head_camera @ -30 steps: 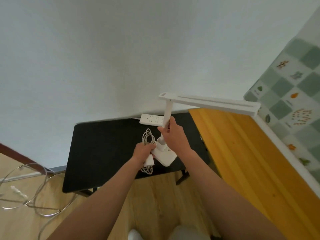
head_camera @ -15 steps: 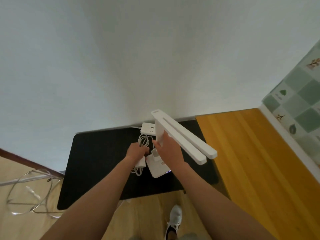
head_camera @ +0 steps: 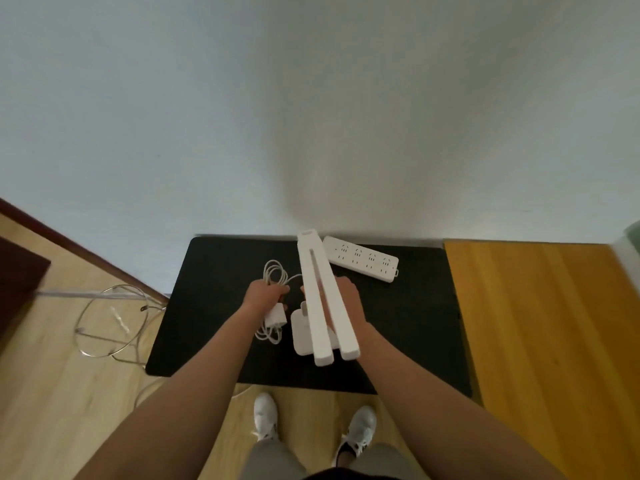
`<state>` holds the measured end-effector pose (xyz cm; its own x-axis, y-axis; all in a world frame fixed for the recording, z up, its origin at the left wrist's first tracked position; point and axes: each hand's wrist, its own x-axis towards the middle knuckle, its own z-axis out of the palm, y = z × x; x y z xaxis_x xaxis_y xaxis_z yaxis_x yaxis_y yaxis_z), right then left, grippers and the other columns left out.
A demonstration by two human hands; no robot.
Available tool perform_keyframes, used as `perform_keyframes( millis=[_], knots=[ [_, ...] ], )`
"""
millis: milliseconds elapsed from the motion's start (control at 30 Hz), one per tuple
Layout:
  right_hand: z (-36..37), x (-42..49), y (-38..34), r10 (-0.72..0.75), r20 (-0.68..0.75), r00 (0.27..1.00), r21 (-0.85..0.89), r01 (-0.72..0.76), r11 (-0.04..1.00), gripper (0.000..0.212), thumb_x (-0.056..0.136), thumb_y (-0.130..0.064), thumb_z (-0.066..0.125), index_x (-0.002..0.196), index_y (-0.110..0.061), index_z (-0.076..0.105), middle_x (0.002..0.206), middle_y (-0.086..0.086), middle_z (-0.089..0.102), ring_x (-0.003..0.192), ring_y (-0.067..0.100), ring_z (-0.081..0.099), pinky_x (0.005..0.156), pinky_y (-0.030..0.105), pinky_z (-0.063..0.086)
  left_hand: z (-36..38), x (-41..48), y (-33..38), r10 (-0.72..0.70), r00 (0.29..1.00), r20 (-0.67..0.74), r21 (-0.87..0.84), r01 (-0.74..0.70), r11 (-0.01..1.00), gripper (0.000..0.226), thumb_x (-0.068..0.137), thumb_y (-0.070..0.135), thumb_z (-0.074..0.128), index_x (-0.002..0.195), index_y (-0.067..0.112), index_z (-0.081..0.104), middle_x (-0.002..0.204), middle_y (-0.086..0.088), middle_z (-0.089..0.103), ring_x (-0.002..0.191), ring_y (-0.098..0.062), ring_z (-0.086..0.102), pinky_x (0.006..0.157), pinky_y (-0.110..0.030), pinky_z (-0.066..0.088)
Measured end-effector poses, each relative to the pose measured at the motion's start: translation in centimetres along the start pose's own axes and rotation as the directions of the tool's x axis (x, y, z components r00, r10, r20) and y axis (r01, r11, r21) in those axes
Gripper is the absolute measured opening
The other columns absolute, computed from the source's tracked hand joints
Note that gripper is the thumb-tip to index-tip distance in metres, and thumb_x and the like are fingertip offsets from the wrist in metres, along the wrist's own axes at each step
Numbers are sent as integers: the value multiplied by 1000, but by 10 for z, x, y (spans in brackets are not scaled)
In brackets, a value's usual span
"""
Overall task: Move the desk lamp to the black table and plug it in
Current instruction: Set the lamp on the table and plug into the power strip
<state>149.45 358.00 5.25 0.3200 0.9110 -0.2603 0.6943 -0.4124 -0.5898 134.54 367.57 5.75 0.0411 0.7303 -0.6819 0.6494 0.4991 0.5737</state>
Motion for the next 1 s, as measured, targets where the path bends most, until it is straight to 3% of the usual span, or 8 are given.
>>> perform_keyframes(
  millis=[100,333,467,567,667,767,900,1000],
  knots=[
    [15,6,-5,-12,3,1000,-47,12,999,25,93,-26,72,113,-19,60,92,-4,62,80,11,61,87,34,56,-10,11,-6,-26,999,26,-10,27,1000,15,94,26,69,99,13,62,85,-6,69,57,-10,66,34,-20,45],
    [44,10,-22,40,-86,996,12,-39,999,19,93,-29,73,107,-17,67,92,0,71,81,15,70,83,37,60,-17,48,-13,-25,987,160,-123,45,991,19,91,22,71,101,7,67,92,-12,74,77,-24,72,73,-40,60],
    [55,13,-24,135,-101,986,83,-127,988,17,93,-31,74,102,-17,69,87,-1,72,79,14,71,83,39,61,-19,62,-9,2,977,214,-169,35,985,12,92,17,70,92,7,63,88,-14,70,81,-29,70,92,-52,59],
    [62,19,-26,165,-140,976,110,-150,982,14,92,-28,75,88,-16,67,77,-1,69,71,16,70,75,41,62,-21,72,-8,25,970,241,-152,13,988,12,93,19,68,91,8,63,91,-15,70,84,-29,71,94,-52,58],
    [67,21,-30,201,-151,968,133,-182,974,26,91,-28,76,78,-31,53,73,-8,61,73,17,70,77,39,62,-24,80,-9,5,963,268,-146,36,989,13,95,22,65,99,10,64,103,-16,72,93,-29,73,94,-48,57],
    [71,26,-32,225,-161,961,140,-204,969,37,90,-31,77,74,-39,44,71,-10,57,74,18,70,77,38,61,-27,86,-11,-32,944,327,-251,120,960,18,95,19,64,110,8,63,99,-14,70,86,-25,72,92,-48,59],
    [74,31,-28,193,-151,969,75,-184,980,18,93,-30,74,83,-21,62,76,1,69,70,18,70,73,39,63,-32,90,-12,-47,924,380,-371,199,907,15,95,14,64,109,8,62,84,-13,71,74,-23,73,73,-39,62],
    [75,31,-25,196,-116,974,40,-193,980,17,94,-33,72,89,-17,67,78,1,70,70,16,70,73,38,63,-34,91,-11,-50,918,394,-402,221,888,15,96,15,64,110,9,62,88,-13,73,74,-22,75,63,-35,61]
  ],
)
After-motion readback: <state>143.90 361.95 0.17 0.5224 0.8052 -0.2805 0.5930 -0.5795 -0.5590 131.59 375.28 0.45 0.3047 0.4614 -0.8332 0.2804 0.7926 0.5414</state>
